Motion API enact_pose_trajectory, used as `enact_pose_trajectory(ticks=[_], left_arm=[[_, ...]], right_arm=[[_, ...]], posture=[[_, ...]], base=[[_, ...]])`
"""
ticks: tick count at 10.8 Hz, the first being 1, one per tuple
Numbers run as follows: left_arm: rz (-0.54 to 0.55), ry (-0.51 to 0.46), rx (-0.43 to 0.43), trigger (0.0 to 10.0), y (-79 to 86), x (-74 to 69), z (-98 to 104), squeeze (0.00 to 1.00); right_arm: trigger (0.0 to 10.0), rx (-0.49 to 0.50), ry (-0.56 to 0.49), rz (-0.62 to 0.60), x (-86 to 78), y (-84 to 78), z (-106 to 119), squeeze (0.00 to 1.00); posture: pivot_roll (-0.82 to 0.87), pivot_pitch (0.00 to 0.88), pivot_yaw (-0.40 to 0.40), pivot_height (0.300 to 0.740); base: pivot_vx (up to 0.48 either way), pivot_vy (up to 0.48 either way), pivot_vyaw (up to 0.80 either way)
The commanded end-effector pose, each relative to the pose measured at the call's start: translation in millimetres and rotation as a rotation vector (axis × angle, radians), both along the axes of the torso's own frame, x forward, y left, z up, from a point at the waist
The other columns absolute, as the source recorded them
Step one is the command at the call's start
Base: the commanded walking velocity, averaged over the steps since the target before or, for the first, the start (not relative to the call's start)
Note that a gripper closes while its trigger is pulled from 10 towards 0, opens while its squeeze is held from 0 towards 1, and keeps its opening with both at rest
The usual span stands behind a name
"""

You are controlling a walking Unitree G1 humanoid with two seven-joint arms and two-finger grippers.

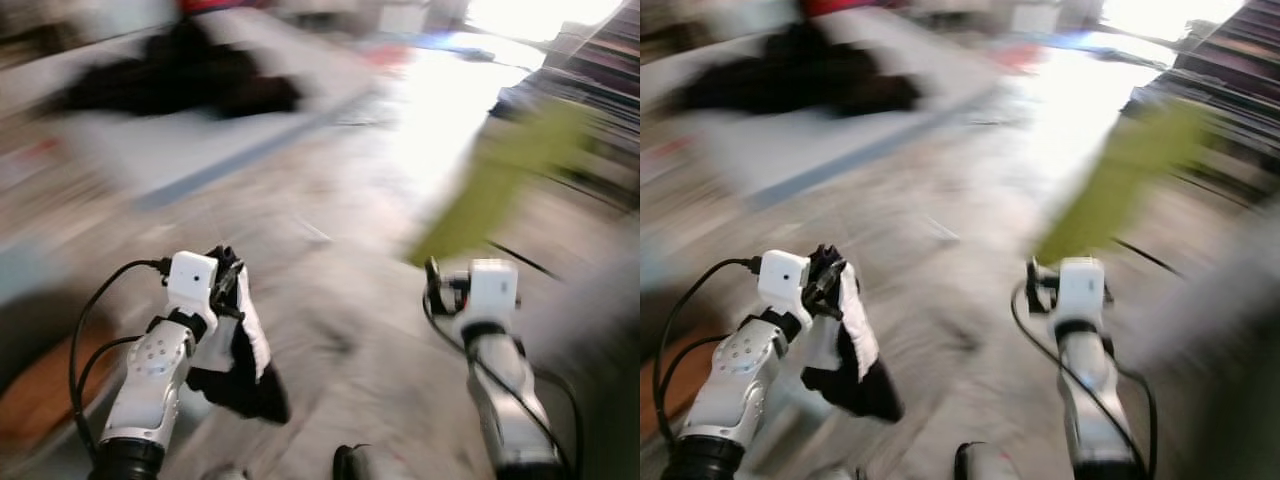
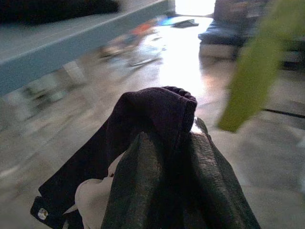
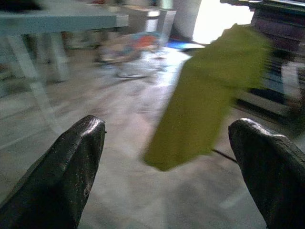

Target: Hang hanger

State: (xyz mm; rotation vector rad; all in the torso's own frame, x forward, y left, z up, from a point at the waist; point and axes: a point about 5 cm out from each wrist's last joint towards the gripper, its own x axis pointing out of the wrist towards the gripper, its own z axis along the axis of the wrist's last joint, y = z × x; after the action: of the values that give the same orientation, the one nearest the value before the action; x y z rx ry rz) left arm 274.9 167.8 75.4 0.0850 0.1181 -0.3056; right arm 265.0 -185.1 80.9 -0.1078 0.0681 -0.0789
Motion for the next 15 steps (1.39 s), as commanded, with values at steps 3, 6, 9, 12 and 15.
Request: enact_pose_trajectory(ticks=[3,6,9,12,15], left_arm=[[-0.014,-0.043,-0.025,10.0,-5.2,5.3,9.8,0.00],[-0.014,-0.037,-0.036,10.0,-6.3,5.5,9.4,0.00],[-0.010,-0.036,-0.040,10.0,-6.0,8.7,10.7,0.00],[-0.021,-0.040,-0.039,10.0,-9.5,9.0,10.8,0.00],[-0.031,-0.034,-0.038,10.0,-11.6,9.2,10.4,0.00]], right_arm=[[10.0,-0.007,0.012,-0.006,-0.2,-1.6,-0.6,0.00],[10.0,-0.007,0.012,-0.006,-0.1,-2.1,-0.3,0.00],[10.0,-0.005,0.011,-0.007,1.3,-1.3,0.4,0.00],[10.0,-0.002,0.008,-0.007,3.2,-0.5,1.2,0.00],[10.0,-0.002,0.005,-0.002,4.6,1.9,1.7,0.00]], posture=[[-0.04,0.060,-0.030,0.740],[-0.05,0.064,-0.031,0.740],[-0.05,0.064,-0.032,0.740],[-0.05,0.064,-0.032,0.740],[-0.05,0.065,-0.031,0.740]], base=[[0.264,0.000,-0.80],[0.265,0.264,-0.80],[0.270,0.398,-0.80],[0.270,0.398,-0.80],[0.320,0.359,-0.80]])
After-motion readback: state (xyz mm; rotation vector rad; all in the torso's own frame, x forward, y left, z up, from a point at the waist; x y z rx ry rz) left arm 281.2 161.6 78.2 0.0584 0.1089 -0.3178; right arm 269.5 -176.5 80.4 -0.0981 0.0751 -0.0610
